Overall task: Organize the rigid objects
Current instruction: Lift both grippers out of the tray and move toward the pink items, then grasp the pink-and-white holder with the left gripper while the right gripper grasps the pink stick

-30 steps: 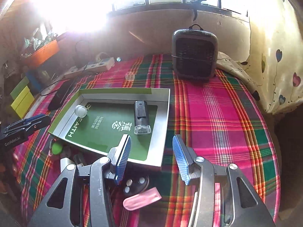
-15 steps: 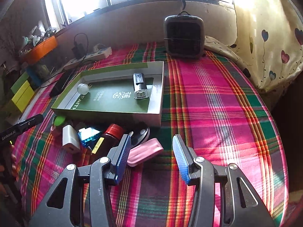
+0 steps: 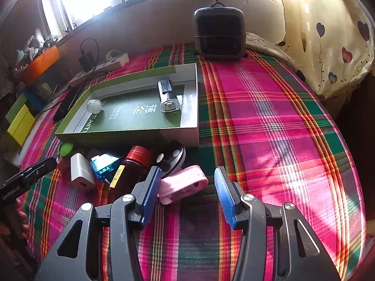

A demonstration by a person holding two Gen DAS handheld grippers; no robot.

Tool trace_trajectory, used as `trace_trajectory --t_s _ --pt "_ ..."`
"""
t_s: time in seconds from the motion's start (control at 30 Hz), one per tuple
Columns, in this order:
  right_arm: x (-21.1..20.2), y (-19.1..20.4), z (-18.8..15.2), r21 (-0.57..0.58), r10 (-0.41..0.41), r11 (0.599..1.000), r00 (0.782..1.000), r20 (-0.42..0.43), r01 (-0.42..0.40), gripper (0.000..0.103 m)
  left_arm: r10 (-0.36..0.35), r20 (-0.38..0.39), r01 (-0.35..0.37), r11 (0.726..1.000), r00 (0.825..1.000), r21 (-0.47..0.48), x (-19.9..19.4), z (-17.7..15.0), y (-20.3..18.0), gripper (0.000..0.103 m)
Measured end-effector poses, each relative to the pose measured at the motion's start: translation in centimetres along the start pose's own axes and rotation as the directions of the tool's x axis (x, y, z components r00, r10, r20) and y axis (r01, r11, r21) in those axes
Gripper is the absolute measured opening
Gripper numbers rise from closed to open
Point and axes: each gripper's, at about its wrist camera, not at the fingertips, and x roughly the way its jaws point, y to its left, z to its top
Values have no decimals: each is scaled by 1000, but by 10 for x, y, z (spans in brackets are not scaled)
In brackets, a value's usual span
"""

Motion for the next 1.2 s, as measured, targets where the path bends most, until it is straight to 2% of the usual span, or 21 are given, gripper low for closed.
trace_trajectory --t_s 0.1,0.3,0.47,0.67,0.97,1.07,1.2 --pt "0 -2 -2 21 10 1000 1000 -15 -10 59 1 -4 -1 1000 1000 -10 3 0 2 49" --pt "9 -4 -4 35 1 999 999 -43 0 59 26 -15 -26 1000 1000 -17 7 1 5 49" --pt "7 -8 -9 -5 -70 998 996 -48 70 59 34 -15 -34 999 999 -28 6 1 12 49" --pt "2 -20 -16 -28 -116 993 992 -51 115 59 59 -16 -59 998 998 -28 6 2 17 49" --pt "9 -8 -14 -123 -80 990 996 -36 75 59 55 -28 -56 998 998 -25 9 3 17 49" --pt "11 -7 -13 -131 -78 989 996 -31 74 59 47 -33 -48 998 998 -40 12 8 14 49" --pt "12 -7 -11 -132 -77 989 997 -31 72 59 70 -43 -70 998 997 -8 19 10 5 49"
